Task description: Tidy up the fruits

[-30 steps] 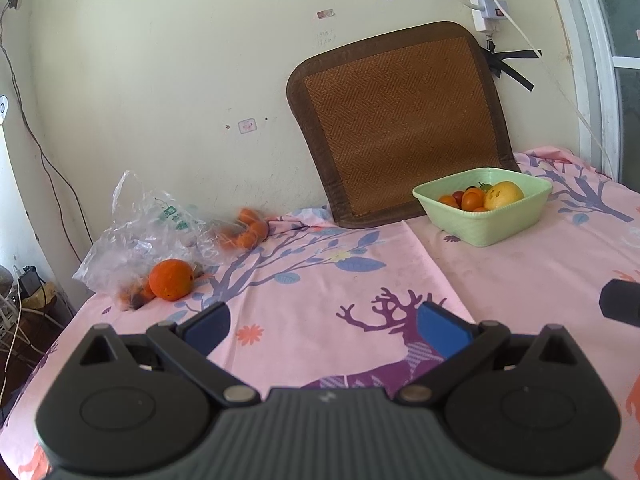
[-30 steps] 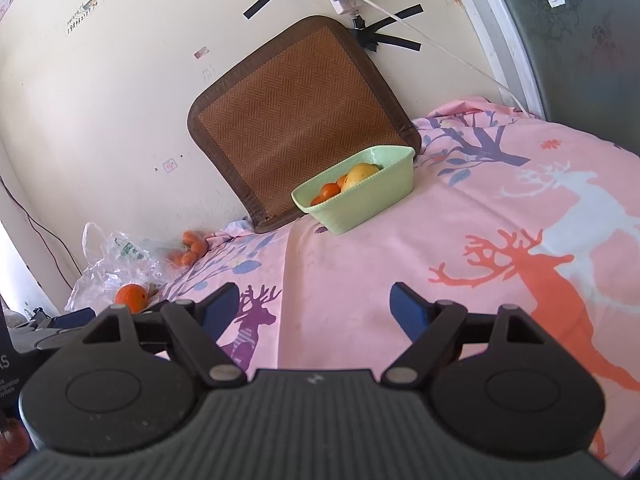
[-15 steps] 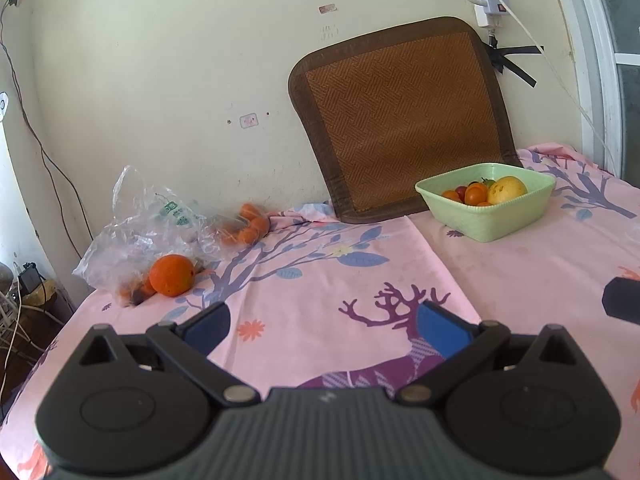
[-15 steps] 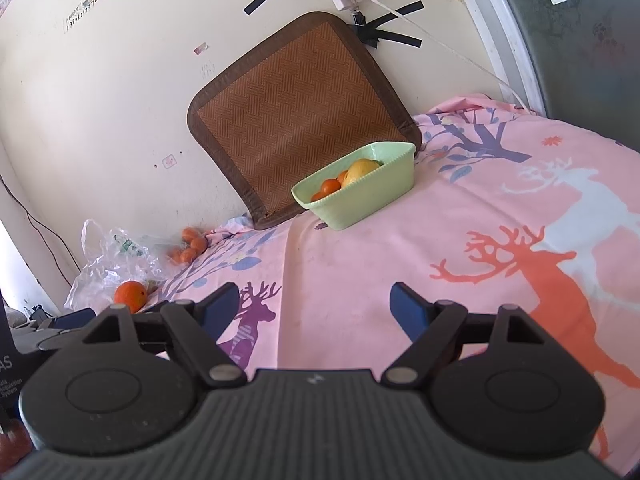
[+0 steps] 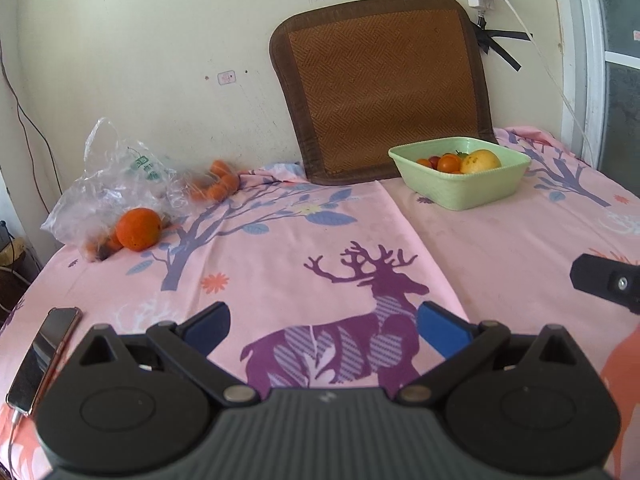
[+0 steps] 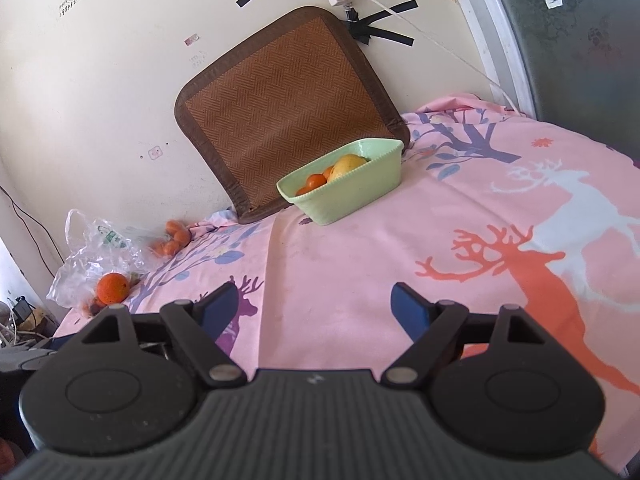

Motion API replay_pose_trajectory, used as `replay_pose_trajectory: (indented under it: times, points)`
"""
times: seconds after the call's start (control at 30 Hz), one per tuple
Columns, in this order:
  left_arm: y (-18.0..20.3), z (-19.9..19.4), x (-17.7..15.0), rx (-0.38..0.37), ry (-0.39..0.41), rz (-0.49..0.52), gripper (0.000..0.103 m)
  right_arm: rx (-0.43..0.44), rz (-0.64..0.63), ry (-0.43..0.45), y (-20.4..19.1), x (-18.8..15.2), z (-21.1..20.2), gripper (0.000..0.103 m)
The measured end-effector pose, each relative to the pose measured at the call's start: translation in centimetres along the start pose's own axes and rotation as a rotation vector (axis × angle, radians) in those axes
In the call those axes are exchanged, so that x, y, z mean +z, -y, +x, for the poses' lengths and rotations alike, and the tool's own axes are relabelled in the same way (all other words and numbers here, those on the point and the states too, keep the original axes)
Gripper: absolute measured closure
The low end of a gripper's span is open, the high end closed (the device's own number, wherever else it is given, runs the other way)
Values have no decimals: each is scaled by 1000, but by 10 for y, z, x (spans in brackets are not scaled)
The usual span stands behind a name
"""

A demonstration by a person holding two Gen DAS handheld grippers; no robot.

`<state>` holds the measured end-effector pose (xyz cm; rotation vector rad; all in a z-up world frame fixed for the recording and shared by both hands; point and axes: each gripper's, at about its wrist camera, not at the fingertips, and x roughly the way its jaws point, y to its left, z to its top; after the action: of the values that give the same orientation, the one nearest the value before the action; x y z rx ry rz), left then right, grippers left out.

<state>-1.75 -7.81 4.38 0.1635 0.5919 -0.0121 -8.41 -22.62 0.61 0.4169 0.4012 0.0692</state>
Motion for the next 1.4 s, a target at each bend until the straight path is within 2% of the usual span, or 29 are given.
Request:
replay_pose_trajectory:
  times: [0.73,1.23,1.4]
  points:
    - [-1,-4,-5,-61,-71,-49,0,-36,-60,16,-8,-6,2,15]
    - [1,-7,-13,0,-60,-24,0,-41,-80,-2,-13,-10,7,14]
    - [1,-8,-15,5,-64,-34,0,-43,-84,4,-13,-10,8,11]
